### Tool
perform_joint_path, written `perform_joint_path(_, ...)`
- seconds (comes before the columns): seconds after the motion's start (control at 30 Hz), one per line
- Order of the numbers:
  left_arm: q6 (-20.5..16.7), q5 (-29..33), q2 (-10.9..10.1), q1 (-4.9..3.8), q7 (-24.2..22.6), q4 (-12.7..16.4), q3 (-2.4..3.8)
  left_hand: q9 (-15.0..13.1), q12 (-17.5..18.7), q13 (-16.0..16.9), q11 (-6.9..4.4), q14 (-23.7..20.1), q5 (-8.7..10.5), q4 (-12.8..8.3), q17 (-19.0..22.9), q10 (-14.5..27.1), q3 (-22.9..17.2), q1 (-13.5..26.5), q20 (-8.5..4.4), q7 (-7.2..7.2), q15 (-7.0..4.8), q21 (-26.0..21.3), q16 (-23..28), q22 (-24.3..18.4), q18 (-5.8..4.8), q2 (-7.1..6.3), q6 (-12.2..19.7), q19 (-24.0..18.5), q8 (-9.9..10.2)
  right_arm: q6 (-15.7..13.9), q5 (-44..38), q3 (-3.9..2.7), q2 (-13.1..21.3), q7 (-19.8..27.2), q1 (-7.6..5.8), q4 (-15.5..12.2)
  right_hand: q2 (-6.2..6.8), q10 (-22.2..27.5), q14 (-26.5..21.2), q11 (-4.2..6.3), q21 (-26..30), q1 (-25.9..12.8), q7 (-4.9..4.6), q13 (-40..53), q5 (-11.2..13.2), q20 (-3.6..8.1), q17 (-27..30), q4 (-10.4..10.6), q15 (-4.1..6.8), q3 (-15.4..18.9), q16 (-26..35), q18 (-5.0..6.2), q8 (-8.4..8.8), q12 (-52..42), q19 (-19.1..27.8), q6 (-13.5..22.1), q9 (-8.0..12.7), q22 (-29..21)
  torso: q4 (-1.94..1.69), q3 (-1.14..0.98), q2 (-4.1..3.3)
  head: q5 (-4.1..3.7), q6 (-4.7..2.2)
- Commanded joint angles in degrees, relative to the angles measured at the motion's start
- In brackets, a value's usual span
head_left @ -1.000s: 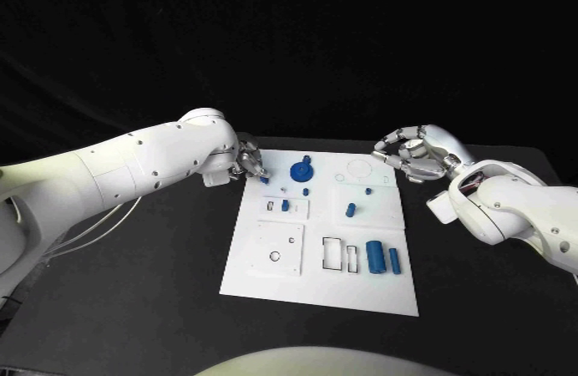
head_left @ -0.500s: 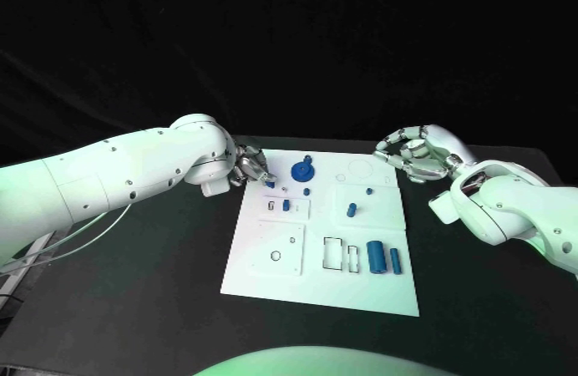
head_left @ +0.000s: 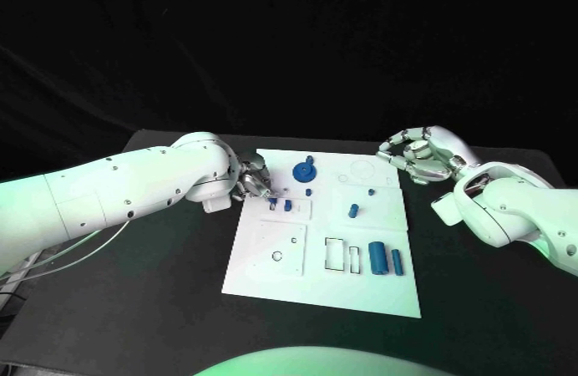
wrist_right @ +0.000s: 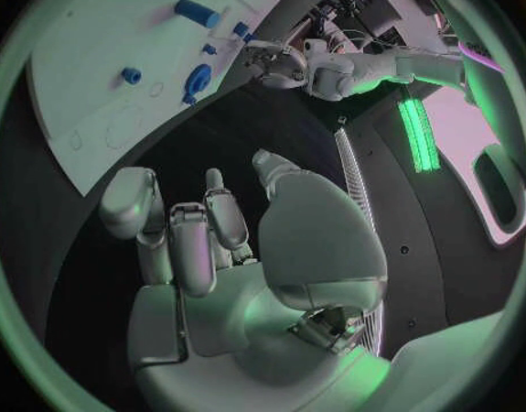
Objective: Assemble the parts on the task board
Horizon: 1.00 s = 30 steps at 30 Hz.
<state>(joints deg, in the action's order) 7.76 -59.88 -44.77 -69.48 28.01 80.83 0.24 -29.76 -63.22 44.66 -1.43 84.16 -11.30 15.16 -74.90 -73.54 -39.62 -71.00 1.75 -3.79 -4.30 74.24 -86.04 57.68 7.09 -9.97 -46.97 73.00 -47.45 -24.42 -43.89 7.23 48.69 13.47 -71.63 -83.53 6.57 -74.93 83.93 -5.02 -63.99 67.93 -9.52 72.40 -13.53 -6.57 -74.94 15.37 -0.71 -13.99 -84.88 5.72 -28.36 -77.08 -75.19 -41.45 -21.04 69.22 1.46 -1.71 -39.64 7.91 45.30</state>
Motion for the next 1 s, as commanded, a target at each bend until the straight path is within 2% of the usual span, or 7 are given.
perform_joint_path(0.03,0.3,-2.8,0.0,0.33,-0.6,0.5,0.03,-4.4,-0.3,0.0,0.00,3.7,-0.38,-7.7,-5.7,-0.3,-8.2,0.2,0.03,0.89,-0.39,0.3,-0.3,0.0,-0.66,-0.43,-1.0,0.5,-0.2,0.8,-0.1,0.00,0.0,0.2,0.09,-0.1,-0.30,0.2,2.9,0.21,0.2,0.0,-0.01,0.0,-0.4,-0.02,-3.5,0.4,0.13,0.0,0.2,0.41,-0.26,0.0,0.4,0.4,-0.1,0.0,0.12,-0.02,-0.03,0.17,-0.01)
perform_joint_path(0.2,1.0,-3.9,0.1,0.66,-0.6,0.9,0.03,-4.5,-0.5,0.3,-0.04,3.7,-0.36,-7.8,-5.8,-0.5,-8.3,0.2,0.01,0.94,-0.41,0.3,-0.3,0.0,-0.66,-0.52,-1.0,0.5,-0.3,0.8,-0.1,0.00,0.0,0.2,0.15,0.0,-0.30,0.2,2.9,0.21,0.2,0.0,-0.01,0.0,-0.4,-0.02,-3.5,0.4,0.13,0.0,0.2,0.41,-0.26,0.0,0.4,0.4,-0.1,0.0,0.22,-0.06,-0.05,0.23,-0.04)
perform_joint_path(0.6,1.8,-5.9,0.2,0.85,-0.4,1.4,0.02,-4.5,-0.4,0.0,-0.08,3.7,-0.32,-7.9,-5.7,-0.5,-8.4,0.4,-0.01,0.98,-0.44,0.3,-0.3,0.0,-0.65,-0.60,-1.1,0.5,-0.4,0.9,0.0,0.00,0.1,0.2,0.21,0.0,-0.30,0.2,2.9,0.21,0.2,0.0,-0.01,0.0,-0.4,-0.02,-3.5,0.4,0.13,0.0,0.2,0.41,-0.26,0.0,0.4,0.4,-0.1,0.0,0.09,-0.11,-0.12,0.15,0.03)
perform_joint_path(1.0,2.7,-7.3,0.0,0.90,0.0,1.4,0.03,-4.6,-0.6,0.2,-0.16,3.6,-0.34,-8.0,-5.5,-0.7,-8.7,0.5,-0.06,1.07,-0.51,0.4,-0.2,0.2,-0.67,-0.73,-1.2,0.5,-0.5,0.9,0.0,0.00,0.1,0.2,0.26,0.0,-0.30,0.2,2.9,0.21,0.2,0.0,-0.01,0.0,-0.4,-0.02,-3.5,0.4,0.13,0.0,0.2,0.41,-0.26,0.0,0.4,0.4,-0.1,0.0,0.11,-0.05,-0.12,0.23,0.14)
